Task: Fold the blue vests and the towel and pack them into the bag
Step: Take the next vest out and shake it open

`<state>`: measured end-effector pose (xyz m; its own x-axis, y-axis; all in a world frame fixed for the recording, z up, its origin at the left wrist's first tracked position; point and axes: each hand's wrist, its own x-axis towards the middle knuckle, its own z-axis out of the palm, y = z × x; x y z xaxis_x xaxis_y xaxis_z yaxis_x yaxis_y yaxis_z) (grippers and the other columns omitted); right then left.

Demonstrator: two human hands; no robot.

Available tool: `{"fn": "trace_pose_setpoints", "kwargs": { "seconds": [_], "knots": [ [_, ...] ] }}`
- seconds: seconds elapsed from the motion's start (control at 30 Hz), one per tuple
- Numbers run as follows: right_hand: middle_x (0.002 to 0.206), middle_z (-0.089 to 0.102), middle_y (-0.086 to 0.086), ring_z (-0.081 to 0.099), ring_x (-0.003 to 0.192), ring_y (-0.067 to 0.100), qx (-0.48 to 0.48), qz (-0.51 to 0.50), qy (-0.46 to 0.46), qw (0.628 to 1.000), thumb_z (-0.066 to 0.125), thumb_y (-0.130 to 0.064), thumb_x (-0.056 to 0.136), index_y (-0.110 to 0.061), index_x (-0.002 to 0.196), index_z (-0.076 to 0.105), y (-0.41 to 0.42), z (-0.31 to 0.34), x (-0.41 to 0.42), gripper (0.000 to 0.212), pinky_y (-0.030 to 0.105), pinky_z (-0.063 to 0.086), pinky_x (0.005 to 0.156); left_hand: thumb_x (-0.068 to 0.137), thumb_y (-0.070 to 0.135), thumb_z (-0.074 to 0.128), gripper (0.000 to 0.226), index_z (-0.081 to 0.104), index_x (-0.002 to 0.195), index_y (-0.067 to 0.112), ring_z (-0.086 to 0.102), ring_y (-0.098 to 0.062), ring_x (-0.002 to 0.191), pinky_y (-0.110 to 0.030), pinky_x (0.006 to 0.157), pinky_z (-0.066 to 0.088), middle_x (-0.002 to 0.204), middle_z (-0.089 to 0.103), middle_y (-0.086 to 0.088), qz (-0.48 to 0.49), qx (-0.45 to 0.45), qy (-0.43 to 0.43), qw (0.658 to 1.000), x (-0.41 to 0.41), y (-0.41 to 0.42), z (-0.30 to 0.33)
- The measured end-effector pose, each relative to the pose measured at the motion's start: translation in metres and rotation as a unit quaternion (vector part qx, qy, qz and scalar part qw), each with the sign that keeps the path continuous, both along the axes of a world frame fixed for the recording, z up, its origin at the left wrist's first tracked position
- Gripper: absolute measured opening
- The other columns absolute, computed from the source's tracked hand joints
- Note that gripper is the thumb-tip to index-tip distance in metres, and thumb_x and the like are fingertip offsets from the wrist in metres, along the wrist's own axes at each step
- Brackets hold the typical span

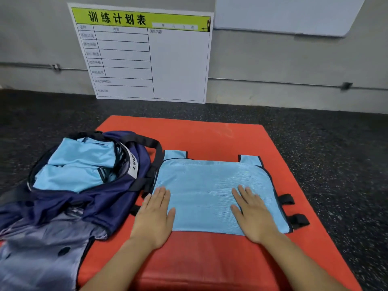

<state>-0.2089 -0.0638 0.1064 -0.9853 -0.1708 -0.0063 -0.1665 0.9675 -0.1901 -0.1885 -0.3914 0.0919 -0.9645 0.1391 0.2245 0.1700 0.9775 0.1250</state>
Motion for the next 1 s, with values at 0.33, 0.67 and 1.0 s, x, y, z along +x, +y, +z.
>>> {"fn": "trace_pose_setpoints", "kwargs": {
  "seconds": [0.33,0.67,1.0],
  "knots": [
    [0.172,0.004,0.000,-0.003,0.158,0.020,-0.029,0.064,-0.025,0.997,0.030,-0.058,0.105,-0.037,0.161,0.022,-0.039,0.035,-0.035,0.060,0.035,0.000,0.128,0.105,0.054,0.015,0.068,0.069,0.131,0.020,0.056,-0.039,0.130,-0.041,0.107,0.042,0.144,0.054,-0.022,0.058,0.111,-0.008,0.992,0.082,-0.008,0.011],
    [0.171,-0.001,0.009,-0.006,0.158,0.027,-0.015,0.148,-0.058,0.987,0.033,-0.052,0.107,-0.046,0.156,0.033,-0.147,0.050,-0.138,0.049,0.041,-0.003,0.127,0.105,0.055,0.016,0.077,0.075,0.117,0.007,0.065,-0.034,0.116,-0.035,0.104,0.035,0.126,0.068,-0.018,0.102,0.102,-0.013,0.990,0.075,-0.015,0.010],
    [0.171,0.013,0.001,0.006,0.157,0.021,0.035,0.141,-0.049,0.988,0.024,-0.039,0.111,-0.025,0.162,0.021,-0.146,0.036,-0.208,0.054,0.042,0.005,0.127,0.102,0.058,0.021,0.075,0.068,0.129,0.007,0.066,-0.031,0.119,-0.044,0.094,0.055,0.136,0.064,-0.014,0.098,0.091,-0.060,0.989,0.001,-0.006,0.014]
  ]
}}
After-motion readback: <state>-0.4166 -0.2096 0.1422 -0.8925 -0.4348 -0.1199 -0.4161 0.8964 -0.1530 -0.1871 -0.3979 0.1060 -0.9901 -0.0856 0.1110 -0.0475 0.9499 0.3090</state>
